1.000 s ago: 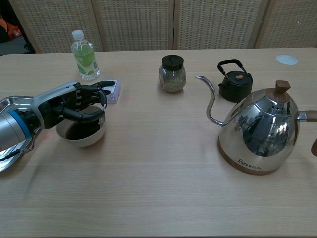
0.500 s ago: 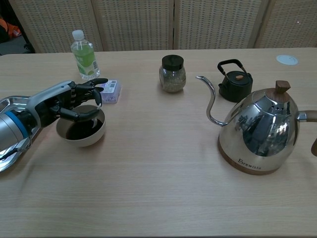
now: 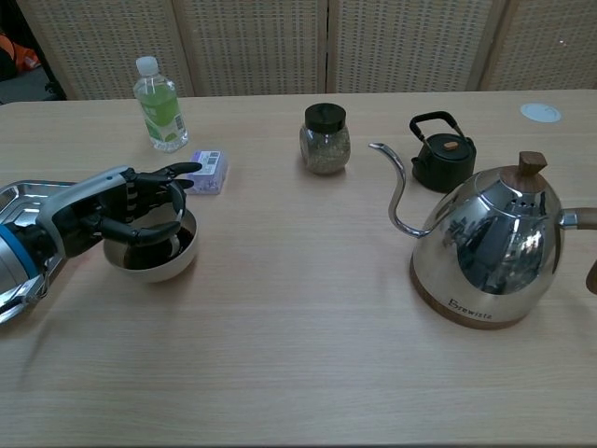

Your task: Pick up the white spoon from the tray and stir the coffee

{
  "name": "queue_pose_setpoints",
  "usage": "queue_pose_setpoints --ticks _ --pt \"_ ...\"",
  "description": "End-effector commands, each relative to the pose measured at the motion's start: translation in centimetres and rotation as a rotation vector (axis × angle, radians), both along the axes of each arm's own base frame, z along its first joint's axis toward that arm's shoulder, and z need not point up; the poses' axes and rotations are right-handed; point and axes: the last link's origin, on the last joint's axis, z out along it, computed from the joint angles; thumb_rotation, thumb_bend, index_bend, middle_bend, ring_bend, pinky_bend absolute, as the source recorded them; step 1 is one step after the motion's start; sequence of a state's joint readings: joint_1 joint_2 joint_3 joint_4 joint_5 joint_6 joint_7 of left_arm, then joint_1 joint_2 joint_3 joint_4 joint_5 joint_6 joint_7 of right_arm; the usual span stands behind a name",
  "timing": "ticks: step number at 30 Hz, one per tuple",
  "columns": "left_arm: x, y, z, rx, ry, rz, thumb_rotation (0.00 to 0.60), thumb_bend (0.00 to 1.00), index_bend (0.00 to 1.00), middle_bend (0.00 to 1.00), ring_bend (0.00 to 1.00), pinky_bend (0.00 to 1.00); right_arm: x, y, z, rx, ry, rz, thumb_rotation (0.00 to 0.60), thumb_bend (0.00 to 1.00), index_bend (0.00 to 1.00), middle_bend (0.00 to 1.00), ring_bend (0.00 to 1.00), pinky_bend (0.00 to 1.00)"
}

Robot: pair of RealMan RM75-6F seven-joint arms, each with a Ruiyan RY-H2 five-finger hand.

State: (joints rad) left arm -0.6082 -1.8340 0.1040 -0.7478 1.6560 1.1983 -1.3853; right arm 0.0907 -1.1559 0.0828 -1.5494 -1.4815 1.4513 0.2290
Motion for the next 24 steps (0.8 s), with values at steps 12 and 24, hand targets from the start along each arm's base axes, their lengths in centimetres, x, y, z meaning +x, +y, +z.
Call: queue_pose_setpoints --ticks 12,24 --pt "1.4 0.5 -0.7 -0.013 -0.02 -0.008 0.6 0.51 0.69 0.0 0.0 0.0 -0.1 0.0 -0.1 0.005 0.001 -0.004 0.6 0.0 0.06 0.0 0.0 0.0" --pt "1.4 2.2 0.0 0.061 0.013 -0.001 0.6 0.5 0.69 0.0 0.0 0.0 -0.1 -0.1 -0.4 0.018 0.002 -0.006 0.6 0.0 0.06 0.0 0.0 0.0"
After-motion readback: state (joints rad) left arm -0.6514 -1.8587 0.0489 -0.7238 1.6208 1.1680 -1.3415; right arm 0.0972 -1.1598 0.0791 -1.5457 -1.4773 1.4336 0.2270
